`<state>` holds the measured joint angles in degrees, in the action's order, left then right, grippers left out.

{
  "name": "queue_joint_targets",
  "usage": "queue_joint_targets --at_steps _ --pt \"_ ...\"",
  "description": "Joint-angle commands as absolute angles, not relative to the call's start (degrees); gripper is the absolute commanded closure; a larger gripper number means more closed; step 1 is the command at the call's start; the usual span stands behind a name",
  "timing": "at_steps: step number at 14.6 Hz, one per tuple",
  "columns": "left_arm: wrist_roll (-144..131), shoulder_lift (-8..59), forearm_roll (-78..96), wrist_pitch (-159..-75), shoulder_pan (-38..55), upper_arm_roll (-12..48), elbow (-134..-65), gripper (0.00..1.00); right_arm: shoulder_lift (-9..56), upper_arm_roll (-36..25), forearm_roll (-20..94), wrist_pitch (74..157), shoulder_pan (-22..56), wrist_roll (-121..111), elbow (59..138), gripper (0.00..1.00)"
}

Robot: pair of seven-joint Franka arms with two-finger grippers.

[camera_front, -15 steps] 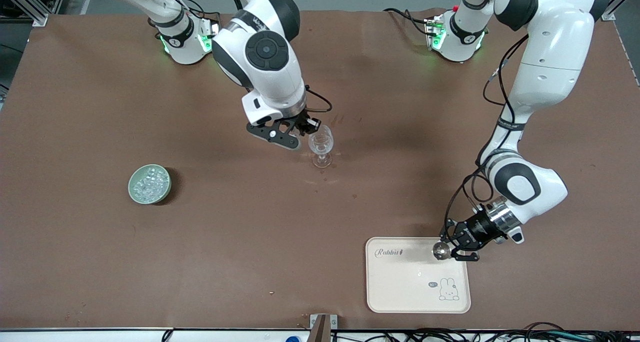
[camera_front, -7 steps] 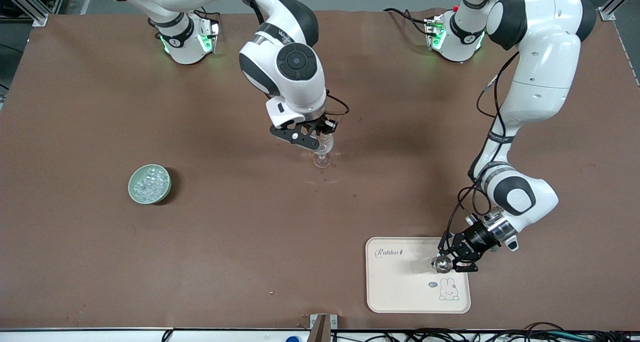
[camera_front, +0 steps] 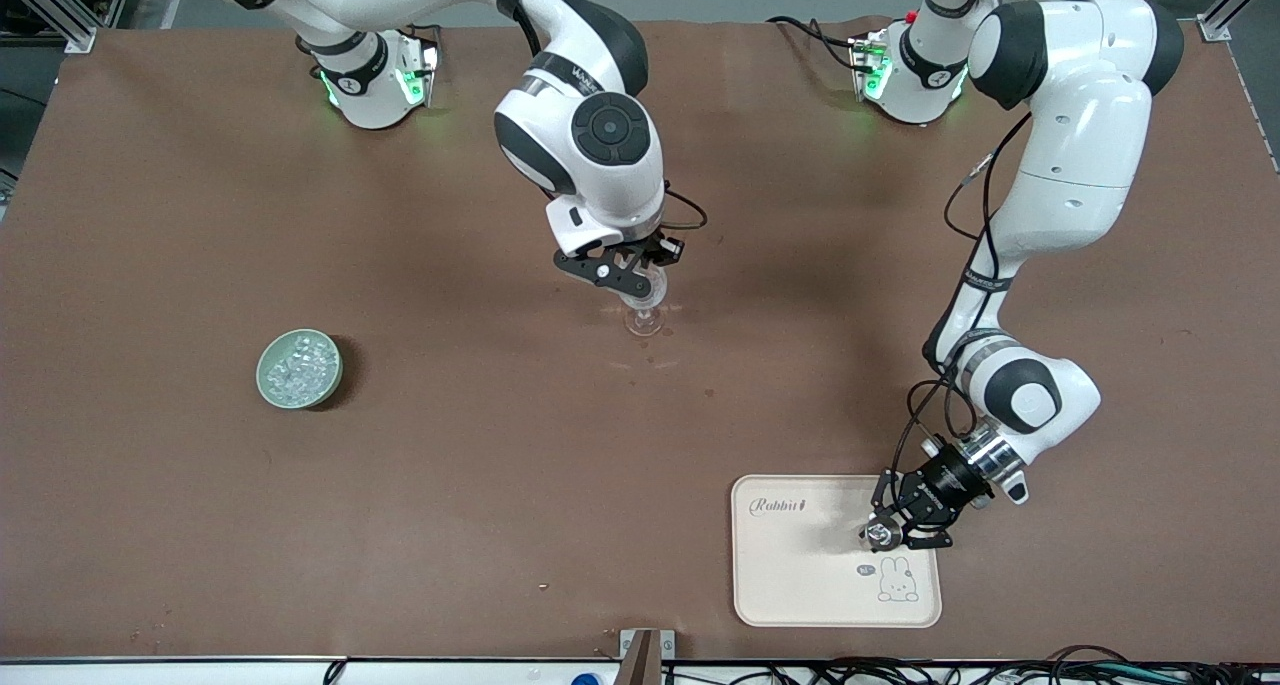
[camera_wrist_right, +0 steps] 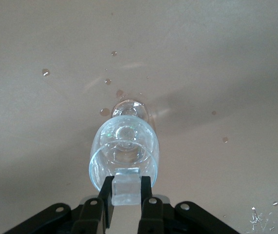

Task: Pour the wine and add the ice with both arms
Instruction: 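Set the jigger on the tray while the right gripper lowers ice into glass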

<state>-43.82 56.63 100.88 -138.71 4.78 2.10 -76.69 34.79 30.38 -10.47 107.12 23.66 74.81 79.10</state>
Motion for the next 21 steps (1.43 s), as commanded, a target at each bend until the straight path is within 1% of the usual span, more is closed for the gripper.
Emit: queue_joint_targets --at_steps 1,4,6,8,10,11,12,13,15,18,19,20,21 --pt "-42.0 56.7 103.1 -137.5 4.7 2.0 -75.8 0.00 35.8 30.6 -11.9 106.9 24.2 76.2 77.7 0.91" --pt "-42.0 55.9 103.2 -136.4 4.3 1.9 -76.1 0.00 36.0 30.7 -11.9 107.9 24.2 76.1 77.7 0.86" --pt "-42.2 55.4 102.8 -133.3 3.3 1.5 -76.9 0.00 36.6 30.6 -11.9 108.3 24.7 76.0 77.7 0.84" --pt "-42.3 55.0 102.5 -127.1 1.3 0.8 -77.5 0.00 36.6 30.6 -11.9 108.0 24.5 75.9 77.3 0.83" --pt "-42.6 54.1 102.4 -121.1 1.8 -3.8 -78.5 0.00 36.6 30.6 -11.9 107.8 24.5 75.9 77.3 0.80" --pt "-42.6 53.5 102.3 -118.4 1.8 -5.2 -79.4 0.00 36.5 30.6 -11.8 107.8 24.4 75.9 77.3 0.77" --pt "-42.7 53.4 101.3 -115.3 1.7 -6.6 -79.5 0.00 36.5 30.6 -11.8 107.7 24.4 75.8 77.3 0.71" --pt "-42.9 53.2 98.5 -111.9 1.7 -8.0 -79.5 0.00 36.5 30.6 -11.8 107.7 24.4 75.9 77.4 0.68" --pt "-44.0 51.8 92.6 -108.4 1.5 -9.7 -79.1 0.00 36.5 30.6 -11.7 107.4 24.3 75.8 77.4 0.65" --pt "-45.4 49.7 80.2 -106.3 1.4 -11.0 -77.7 0.00 36.3 30.6 -11.4 107.1 23.9 75.6 77.3 0.62" --pt "-45.4 49.3 75.4 -105.9 1.3 -11.1 -76.0 0.00 36.3 30.6 -11.5 106.5 23.7 75.6 77.3 0.59" --pt "-45.3 48.6 71.0 -105.9 1.2 -11.2 -74.9 0.00 36.2 30.6 -11.6 106.1 23.6 75.5 77.2 0.51" --pt "-45.1 48.2 67.1 -106.1 1.2 -11.2 -74.2 0.00 35.9 30.6 -11.6 106.0 23.2 75.5 77.2 0.29"
